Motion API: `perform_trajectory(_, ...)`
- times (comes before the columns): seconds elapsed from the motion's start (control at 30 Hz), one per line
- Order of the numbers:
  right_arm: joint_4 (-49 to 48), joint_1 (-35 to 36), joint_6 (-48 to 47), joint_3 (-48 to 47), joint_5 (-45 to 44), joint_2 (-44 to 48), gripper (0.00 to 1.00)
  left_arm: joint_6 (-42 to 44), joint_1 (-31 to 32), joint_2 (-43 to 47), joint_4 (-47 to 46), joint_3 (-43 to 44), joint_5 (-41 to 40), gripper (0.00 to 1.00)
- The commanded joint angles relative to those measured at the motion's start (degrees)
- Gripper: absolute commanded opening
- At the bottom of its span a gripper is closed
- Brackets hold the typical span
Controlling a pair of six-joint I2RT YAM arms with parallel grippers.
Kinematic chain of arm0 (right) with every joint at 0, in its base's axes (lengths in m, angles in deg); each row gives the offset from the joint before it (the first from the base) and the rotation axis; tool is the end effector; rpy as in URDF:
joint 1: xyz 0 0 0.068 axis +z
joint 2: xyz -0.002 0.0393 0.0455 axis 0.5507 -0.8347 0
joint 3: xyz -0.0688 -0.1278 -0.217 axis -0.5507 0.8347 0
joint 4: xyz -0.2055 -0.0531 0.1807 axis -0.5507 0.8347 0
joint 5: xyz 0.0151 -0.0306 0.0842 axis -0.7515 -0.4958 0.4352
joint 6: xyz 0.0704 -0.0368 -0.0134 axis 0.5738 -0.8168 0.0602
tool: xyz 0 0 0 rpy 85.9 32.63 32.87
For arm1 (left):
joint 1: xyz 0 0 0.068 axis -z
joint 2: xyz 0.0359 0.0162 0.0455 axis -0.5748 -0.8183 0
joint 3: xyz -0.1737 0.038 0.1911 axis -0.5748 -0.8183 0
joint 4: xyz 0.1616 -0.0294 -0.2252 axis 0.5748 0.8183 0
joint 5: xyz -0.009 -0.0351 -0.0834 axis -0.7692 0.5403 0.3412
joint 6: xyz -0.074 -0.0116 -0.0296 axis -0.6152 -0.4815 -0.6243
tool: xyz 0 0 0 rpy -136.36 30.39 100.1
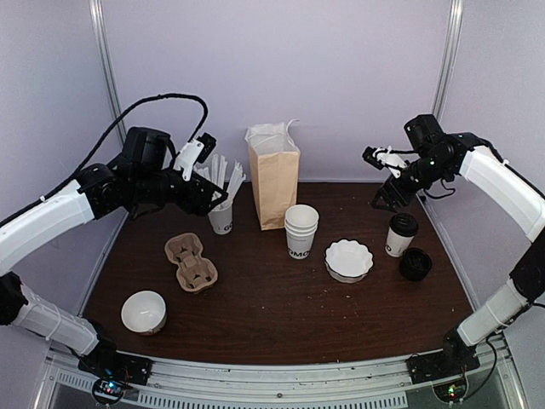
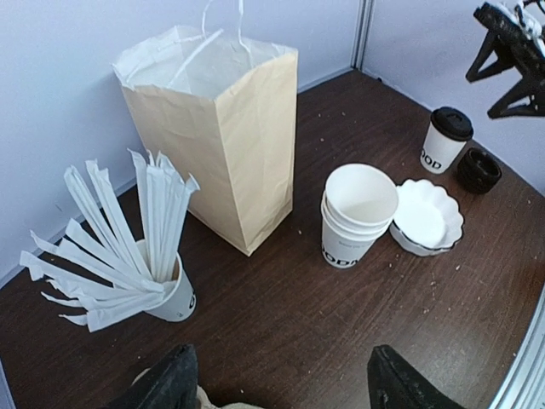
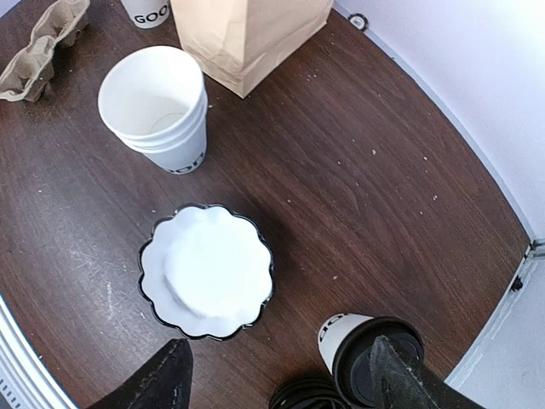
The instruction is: Pack the takeout coffee
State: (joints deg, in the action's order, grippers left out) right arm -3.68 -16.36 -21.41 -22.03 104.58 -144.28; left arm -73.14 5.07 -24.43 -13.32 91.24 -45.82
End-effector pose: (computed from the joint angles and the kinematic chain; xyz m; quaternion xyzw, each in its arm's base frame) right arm 0.3172 0.1205 0.3238 -0.4072 0.8484 0.1221 0.3155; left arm 0.2579 -0.2216 0.3323 0.2584 0.8256 -0.2178 0.4518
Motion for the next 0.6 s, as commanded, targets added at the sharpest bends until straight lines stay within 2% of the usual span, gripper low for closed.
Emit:
perform_trajectory(0.0,-2.72,3.76,1.67,-0.8,0.93,0.21,0.75,-5.57,-0.26,-2.79,-1.18,6.27,-4.73,0.71)
perform_trajectory(0.17,-3.78,5.78,1.61,0.21,0.49,0.11,0.74,-15.29,-0.26,-11.79,0.4,16.5,-9.58,0.7)
perform_trajectory(0.57,-5.83,5.97,1.79,5.54,-0.09,4.44,0.74,-17.98,-0.26,-31.12,-0.22,35.99,-13.91,0.67)
